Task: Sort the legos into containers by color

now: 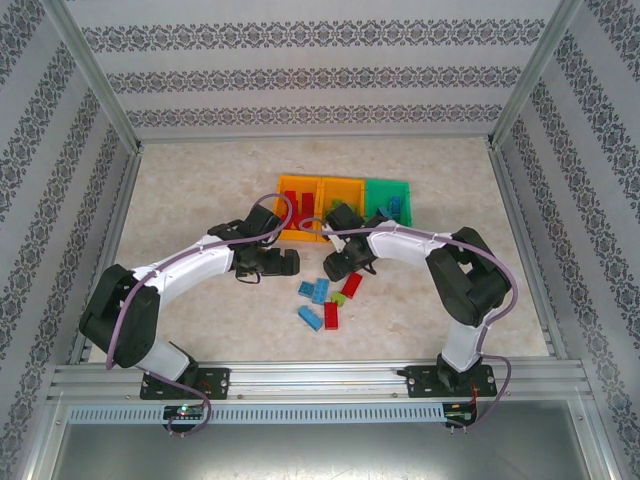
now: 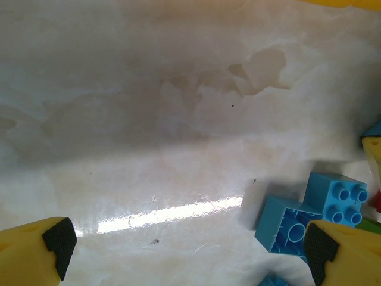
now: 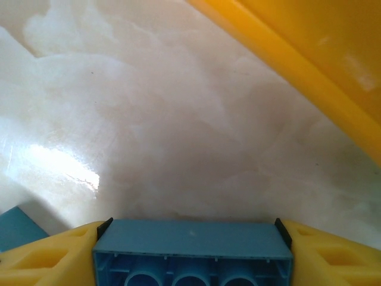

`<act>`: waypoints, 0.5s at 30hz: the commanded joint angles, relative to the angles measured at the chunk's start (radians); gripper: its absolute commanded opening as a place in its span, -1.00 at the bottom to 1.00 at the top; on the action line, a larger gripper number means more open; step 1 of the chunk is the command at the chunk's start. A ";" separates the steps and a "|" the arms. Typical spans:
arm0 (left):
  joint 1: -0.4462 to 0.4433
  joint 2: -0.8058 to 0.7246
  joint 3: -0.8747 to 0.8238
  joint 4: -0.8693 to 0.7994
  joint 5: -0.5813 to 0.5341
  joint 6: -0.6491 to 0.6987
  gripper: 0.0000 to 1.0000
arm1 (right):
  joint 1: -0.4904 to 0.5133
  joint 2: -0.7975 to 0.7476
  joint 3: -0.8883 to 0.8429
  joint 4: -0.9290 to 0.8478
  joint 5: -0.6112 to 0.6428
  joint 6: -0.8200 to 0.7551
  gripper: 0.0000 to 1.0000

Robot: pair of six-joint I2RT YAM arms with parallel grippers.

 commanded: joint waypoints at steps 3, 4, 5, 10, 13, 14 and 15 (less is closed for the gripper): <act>-0.004 0.017 0.033 -0.001 -0.006 0.006 0.99 | -0.063 -0.191 -0.030 0.016 -0.010 0.069 0.24; -0.005 0.017 0.033 0.001 -0.002 0.007 0.99 | -0.086 -0.226 -0.036 0.026 -0.014 0.080 0.24; -0.006 0.018 0.035 0.003 0.001 0.009 0.99 | -0.115 -0.260 -0.043 0.032 -0.016 0.092 0.24; -0.029 0.041 0.055 0.001 0.007 0.033 0.99 | -0.276 -0.325 -0.028 0.027 0.003 0.112 0.21; -0.052 0.070 0.076 -0.001 0.017 0.042 0.99 | -0.351 -0.273 0.021 0.011 0.008 0.101 0.21; -0.061 0.080 0.084 -0.003 0.018 0.045 0.99 | -0.368 -0.240 0.049 -0.002 0.006 0.098 0.20; -0.068 0.088 0.089 -0.004 0.019 0.047 1.00 | -0.381 -0.211 0.074 -0.012 0.005 0.095 0.20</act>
